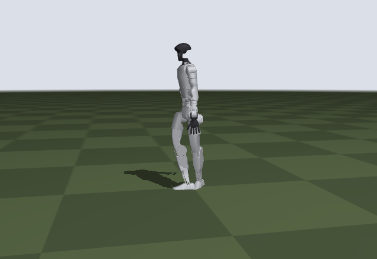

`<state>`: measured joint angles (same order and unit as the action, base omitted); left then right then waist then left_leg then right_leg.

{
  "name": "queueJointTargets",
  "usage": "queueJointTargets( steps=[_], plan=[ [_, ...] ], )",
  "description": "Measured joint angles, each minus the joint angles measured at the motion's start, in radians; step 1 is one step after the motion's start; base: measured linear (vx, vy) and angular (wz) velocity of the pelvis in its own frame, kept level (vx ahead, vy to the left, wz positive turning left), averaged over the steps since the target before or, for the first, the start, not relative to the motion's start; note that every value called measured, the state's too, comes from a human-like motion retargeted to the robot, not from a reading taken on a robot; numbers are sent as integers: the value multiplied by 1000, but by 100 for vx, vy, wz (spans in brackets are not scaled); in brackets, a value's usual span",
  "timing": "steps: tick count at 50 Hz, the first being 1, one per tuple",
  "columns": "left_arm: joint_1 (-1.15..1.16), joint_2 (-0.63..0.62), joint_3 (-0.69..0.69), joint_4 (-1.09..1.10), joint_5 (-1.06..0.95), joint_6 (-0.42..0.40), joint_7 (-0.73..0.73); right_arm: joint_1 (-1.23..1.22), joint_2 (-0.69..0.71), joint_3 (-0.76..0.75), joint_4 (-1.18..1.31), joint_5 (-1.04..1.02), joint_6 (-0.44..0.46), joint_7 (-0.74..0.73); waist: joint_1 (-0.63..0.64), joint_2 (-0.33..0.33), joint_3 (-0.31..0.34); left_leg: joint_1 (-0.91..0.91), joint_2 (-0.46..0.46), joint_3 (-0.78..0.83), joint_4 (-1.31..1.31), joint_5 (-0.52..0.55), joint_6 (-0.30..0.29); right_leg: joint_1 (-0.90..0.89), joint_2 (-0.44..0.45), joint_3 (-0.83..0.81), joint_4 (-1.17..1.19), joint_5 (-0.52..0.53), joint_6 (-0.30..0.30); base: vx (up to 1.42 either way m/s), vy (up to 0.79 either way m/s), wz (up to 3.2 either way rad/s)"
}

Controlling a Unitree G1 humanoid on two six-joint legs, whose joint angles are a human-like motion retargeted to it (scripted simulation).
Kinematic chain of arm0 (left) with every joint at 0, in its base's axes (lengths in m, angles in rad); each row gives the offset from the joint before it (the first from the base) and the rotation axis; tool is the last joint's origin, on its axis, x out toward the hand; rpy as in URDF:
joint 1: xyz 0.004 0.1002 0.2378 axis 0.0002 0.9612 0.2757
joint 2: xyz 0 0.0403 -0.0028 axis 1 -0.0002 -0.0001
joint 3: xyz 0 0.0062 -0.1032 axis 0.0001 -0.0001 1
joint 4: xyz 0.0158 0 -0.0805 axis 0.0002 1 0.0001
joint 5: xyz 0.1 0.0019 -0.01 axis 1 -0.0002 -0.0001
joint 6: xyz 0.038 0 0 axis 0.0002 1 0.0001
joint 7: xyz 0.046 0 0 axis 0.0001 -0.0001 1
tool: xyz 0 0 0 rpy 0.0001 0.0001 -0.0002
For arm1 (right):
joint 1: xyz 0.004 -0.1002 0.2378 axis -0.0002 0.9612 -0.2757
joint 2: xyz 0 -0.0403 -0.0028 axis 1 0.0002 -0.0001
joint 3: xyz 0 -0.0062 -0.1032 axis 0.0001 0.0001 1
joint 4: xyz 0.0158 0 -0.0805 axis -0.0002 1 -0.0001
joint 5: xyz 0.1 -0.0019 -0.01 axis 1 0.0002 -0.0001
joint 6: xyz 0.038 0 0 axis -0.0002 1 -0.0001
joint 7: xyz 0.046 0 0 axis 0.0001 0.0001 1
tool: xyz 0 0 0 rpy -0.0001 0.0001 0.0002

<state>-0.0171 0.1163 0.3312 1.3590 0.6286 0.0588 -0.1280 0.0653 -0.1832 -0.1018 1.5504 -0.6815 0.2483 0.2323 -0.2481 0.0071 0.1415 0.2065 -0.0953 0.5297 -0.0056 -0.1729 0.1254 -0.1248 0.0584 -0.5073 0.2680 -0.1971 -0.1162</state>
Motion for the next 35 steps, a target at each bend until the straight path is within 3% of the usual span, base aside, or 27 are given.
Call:
queueJointTargets(
  steps=[5, 8, 12, 15, 18, 20, 23, 28, 30, 33, 35],
  plan=[
    [70, -28, 31, 58, 58, 14, -25, -21, -12, -3, 7, 40, -19, -27, -37, 13, -25, 32, -23, 89, 59, -64, 66, 20, -22, 29, 39, -56, -26, 45, 8, -47],
    [102, -30, 41, 94, 102, 56, -21, -18, -4, -29, 37, 64, -7, -31, 26, -19, -38, 46, -28, 166, 209, -40, 132, 84, -43, 111, 10, -63, -16, 60, -6, -87],
    [104, -13, 45, 112, 68, 88, -35, -60, 6, -10, 82, 106, 15, -33, 125, -86, 5, -16, 98, 173, 673, 80, 136, 228, -63, 197, -42, -100, -27, 53, -22, -114],
    [91, -6, 58, 83, 48, 65, -64, -112, 20, 16, 89, 99, 27, -27, 149, -74, 10, -201, 221, 75, 1014, 20, 136, 262, -46, 170, -104, -85, -38, 27, -7, 3],
    [85, -14, 61, 61, 11, 49, -34, -154, 36, 56, 58, 54, 17, -13, 177, -61, 8, -362, 252, 23, 1125, -35, 136, 278, -50, 130, -156, -51, -26, -1, 20, 16],
    [78, -27, 59, 54, -11, 44, -10, -175, 43, 85, 13, 20, 6, -4, 191, -56, 0, -454, 240, 19, 1111, -66, 136, 274, -63, 118, -181, -28, -11, 0, 34, 23],
    [71, -54, 46, 48, -11, 37, -17, -196, 44, 115, -67, -22, -34, 5, 174, -55, -33, -572, 154, 24, 937, -61, 119, 248, -112, 65, -205, -7, 23, 6, 41, 66],
    [66, -68, 20, 50, 42, 38, -76, -242, 56, 150, -155, -32, -85, 25, 166, -20, -38, -643, 96, -90, 654, -60, -67, 283, -67, 55, -243, -19, 43, 19, 13, 0],
    [67, -70, 9, 53, 75, 31, -92, -256, 65, 156, -166, -23, -93, 35, 171, -8, -33, -642, 84, -140, 577, -45, -108, 310, -47, 65, -258, -25, 54, 30, 11, -38],
    [71, -71, 1, 57, 120, 10, -97, -257, 75, 150, -179, -22, -114, 62, 183, -10, -40, -623, 85, -151, 542, 117, -53, 343, -48, 68, -272, -32, 78, 34, 13, -43],
    [71, -73, 2, 62, 134, 3, -92, -245, 81, 136, -192, -15, -132, 58, 188, -17, -46, -621, 88, -114, 566, 155, -28, 356, -58, 78, -271, -37, 95, 36, 17, -36]
  ],
)
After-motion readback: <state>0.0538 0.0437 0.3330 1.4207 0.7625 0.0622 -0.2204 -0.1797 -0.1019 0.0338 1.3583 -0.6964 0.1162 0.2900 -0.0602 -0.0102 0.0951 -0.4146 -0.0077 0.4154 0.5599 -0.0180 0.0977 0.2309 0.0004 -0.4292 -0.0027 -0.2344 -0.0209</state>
